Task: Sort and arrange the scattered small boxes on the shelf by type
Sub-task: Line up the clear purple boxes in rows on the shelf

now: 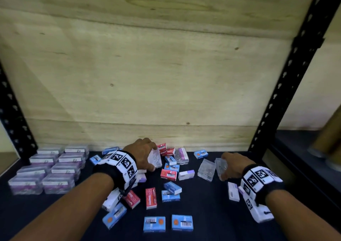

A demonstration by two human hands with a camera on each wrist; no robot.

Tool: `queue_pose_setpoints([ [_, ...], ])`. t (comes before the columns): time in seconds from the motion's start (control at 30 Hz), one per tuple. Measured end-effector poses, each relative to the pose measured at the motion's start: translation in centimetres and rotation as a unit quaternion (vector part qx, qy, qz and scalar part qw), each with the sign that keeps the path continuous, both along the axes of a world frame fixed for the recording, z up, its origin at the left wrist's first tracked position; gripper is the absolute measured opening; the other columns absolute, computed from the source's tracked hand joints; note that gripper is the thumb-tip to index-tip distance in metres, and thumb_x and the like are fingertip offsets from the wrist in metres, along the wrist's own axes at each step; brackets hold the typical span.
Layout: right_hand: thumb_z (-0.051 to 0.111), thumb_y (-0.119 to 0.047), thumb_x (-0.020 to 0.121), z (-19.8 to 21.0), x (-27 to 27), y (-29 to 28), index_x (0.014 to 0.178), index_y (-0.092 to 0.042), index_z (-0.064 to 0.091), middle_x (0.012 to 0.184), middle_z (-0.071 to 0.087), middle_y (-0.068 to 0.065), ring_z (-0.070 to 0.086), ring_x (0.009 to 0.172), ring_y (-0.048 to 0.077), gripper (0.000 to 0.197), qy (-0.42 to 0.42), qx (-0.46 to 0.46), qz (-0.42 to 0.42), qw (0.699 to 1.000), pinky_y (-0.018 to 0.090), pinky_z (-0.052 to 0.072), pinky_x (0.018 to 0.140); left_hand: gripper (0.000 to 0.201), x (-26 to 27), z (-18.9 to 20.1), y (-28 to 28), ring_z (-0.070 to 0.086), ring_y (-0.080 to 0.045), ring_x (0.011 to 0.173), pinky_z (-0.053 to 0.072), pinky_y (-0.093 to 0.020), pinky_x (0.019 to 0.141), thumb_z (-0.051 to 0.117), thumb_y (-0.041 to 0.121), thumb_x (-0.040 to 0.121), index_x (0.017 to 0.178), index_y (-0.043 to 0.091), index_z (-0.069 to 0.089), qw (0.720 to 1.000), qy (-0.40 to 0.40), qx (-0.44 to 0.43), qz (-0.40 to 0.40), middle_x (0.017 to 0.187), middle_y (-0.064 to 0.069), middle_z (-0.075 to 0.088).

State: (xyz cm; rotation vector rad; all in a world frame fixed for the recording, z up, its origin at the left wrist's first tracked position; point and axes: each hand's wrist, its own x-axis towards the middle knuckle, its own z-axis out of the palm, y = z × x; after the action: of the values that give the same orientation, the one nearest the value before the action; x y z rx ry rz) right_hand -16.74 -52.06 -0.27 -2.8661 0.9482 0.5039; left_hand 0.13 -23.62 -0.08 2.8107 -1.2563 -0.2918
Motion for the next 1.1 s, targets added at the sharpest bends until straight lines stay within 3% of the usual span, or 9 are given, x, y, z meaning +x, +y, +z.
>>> queue_pose_setpoints([
  [0.1, 0.089, -0.032, 0.066, -0.2, 1.0, -0.4, 0.153, -0.032, 0.023, 0.151, 0.035, 0.006, 0.054, 0.124, 0.029, 0.109, 0.018, 0.041, 0.021, 0.999, 0.039, 0.052, 0.096, 0.094, 1.0, -0.4, -0.5, 0.028, -0.021, 0.138, 0.034, -0.037, 0.110, 0.078, 0.048, 0.074, 0.149, 0.025, 0.027, 1.000, 0.006, 0.017, -0.012, 0.151, -0.001, 0.030],
  [0.27, 0.086, -0.023, 0.072, -0.5, 1.9, -1.4, 0.153, -0.027, 0.027, 0.145, 0.049, 0.003, 0.055, 0.125, 0.024, 0.100, 0.043, 0.066, 0.052, 0.996, 0.029, 0.046, 0.090, 0.104, 1.7, -1.1, -1.3, 0.030, -0.023, 0.137, 0.037, -0.037, 0.107, 0.081, 0.044, 0.073, 0.152, 0.024, 0.017, 0.999, 0.025, 0.043, -0.018, 0.152, -0.002, 0.030],
  [0.57, 0.085, -0.035, 0.068, -0.8, 1.7, -2.5, 0.150, -0.025, 0.034, 0.145, 0.049, -0.001, 0.047, 0.131, 0.019, 0.097, 0.023, 0.045, 0.049, 0.998, 0.029, 0.044, 0.102, 0.093, 1.9, -1.4, -1.4, 0.045, -0.023, 0.121, 0.044, -0.033, 0.096, 0.084, 0.035, 0.068, 0.144, 0.025, 0.031, 0.999, 0.026, 0.007, -0.026, 0.132, -0.003, 0.043],
  [0.67, 0.077, -0.050, 0.056, 0.2, 1.1, -2.8, 0.149, -0.022, 0.037, 0.137, 0.057, -0.001, 0.053, 0.125, 0.016, 0.106, 0.023, 0.050, 0.050, 0.997, 0.031, 0.046, 0.103, 0.090, 1.4, -0.3, -0.6, 0.050, -0.024, 0.116, 0.046, -0.033, 0.092, 0.083, 0.034, 0.068, 0.142, 0.027, 0.032, 0.999, 0.030, -0.029, -0.020, 0.130, 0.000, 0.041],
  [0.73, 0.071, -0.059, 0.051, 1.6, 0.7, -2.3, 0.149, -0.026, 0.038, 0.141, 0.052, -0.003, 0.051, 0.127, 0.017, 0.108, -0.001, 0.059, 0.049, 0.997, 0.034, 0.045, 0.104, 0.089, 0.9, 0.8, 0.4, 0.053, -0.026, 0.113, 0.049, -0.035, 0.091, 0.083, 0.033, 0.068, 0.142, 0.028, 0.033, 0.998, 0.037, -0.045, -0.015, 0.130, 0.001, 0.039],
  [0.83, 0.067, -0.060, 0.069, 4.0, 0.5, 0.0, 0.146, -0.030, 0.044, 0.150, 0.042, -0.002, 0.041, 0.135, 0.019, 0.085, -0.038, 0.090, 0.072, 0.993, 0.035, 0.036, 0.110, 0.086, 0.2, 2.4, 2.5, 0.054, -0.022, 0.108, 0.050, -0.034, 0.090, 0.084, 0.031, 0.067, 0.138, 0.034, 0.036, 0.995, 0.053, -0.081, -0.004, 0.125, 0.005, 0.037],
  [0.93, 0.059, -0.069, 0.059, 5.3, 1.2, 3.3, 0.129, -0.036, 0.059, 0.136, 0.055, -0.006, 0.052, 0.118, 0.014, 0.077, -0.082, 0.124, 0.112, 0.983, 0.032, 0.041, 0.100, 0.085, -0.5, 3.5, 5.4, 0.053, -0.013, 0.096, 0.049, -0.027, 0.083, 0.086, 0.028, 0.065, 0.135, 0.038, 0.039, 0.990, 0.079, -0.119, 0.014, 0.124, 0.006, 0.038],
  [1.03, 0.061, -0.067, 0.075, 5.6, 2.2, 7.2, 0.106, -0.034, 0.065, 0.110, 0.065, -0.012, 0.059, 0.097, 0.006, 0.046, -0.097, 0.166, 0.163, 0.968, 0.030, 0.045, 0.086, 0.085, -1.0, 3.9, 8.8, 0.054, -0.012, 0.102, 0.050, -0.028, 0.088, 0.088, 0.026, 0.065, 0.134, 0.043, 0.042, 0.986, 0.095, -0.137, 0.024, 0.130, 0.005, 0.048],
  [1.1, 0.059, -0.066, 0.080, 5.3, 3.1, 9.8, 0.093, -0.026, 0.069, 0.093, 0.070, -0.010, 0.061, 0.082, 0.007, 0.044, -0.111, 0.192, 0.183, 0.958, 0.030, 0.046, 0.078, 0.085, -1.3, 3.8, 11.4, 0.056, -0.008, 0.102, 0.050, -0.024, 0.087, 0.087, 0.021, 0.066, 0.136, 0.043, 0.044, 0.983, 0.110, -0.146, 0.027, 0.134, 0.010, 0.051],
])
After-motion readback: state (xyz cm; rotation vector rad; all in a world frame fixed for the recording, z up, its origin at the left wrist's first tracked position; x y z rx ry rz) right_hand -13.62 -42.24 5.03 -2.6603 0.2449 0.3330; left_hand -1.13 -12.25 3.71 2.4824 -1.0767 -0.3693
